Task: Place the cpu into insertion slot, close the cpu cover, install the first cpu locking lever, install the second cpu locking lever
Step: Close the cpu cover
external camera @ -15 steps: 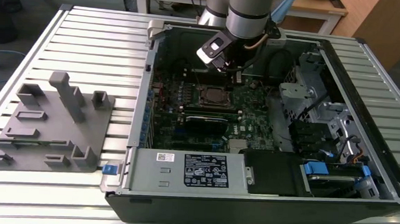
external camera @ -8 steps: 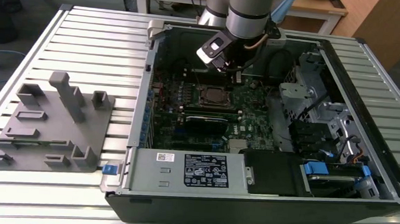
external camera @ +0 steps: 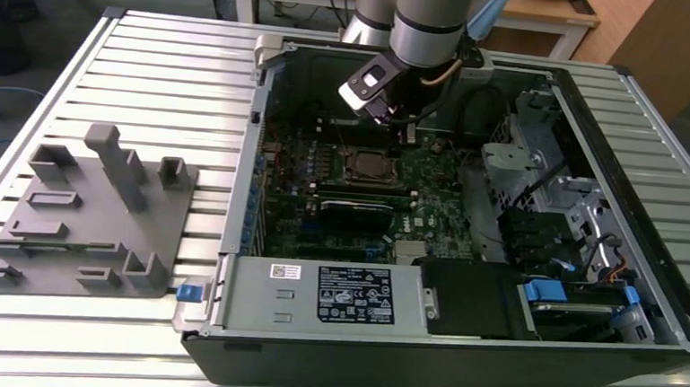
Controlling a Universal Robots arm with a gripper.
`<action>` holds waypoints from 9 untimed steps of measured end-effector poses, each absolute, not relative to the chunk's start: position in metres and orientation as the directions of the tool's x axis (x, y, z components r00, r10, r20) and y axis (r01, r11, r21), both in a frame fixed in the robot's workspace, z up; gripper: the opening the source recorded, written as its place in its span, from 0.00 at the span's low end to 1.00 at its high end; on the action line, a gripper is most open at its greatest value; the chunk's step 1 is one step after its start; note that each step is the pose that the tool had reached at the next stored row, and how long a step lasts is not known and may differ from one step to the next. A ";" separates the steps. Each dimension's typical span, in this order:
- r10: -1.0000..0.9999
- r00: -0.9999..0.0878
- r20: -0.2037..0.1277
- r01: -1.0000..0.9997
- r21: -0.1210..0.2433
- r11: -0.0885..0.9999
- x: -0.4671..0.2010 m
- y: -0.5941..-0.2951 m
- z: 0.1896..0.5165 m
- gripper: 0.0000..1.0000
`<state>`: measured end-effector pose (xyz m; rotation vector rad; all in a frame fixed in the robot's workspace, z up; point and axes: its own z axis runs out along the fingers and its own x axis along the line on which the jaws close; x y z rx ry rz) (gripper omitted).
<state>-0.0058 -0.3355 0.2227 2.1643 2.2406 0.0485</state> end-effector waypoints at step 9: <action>0.999 -0.035 0.003 0.999 0.040 0.035 -0.006 -0.335 0.222 0.11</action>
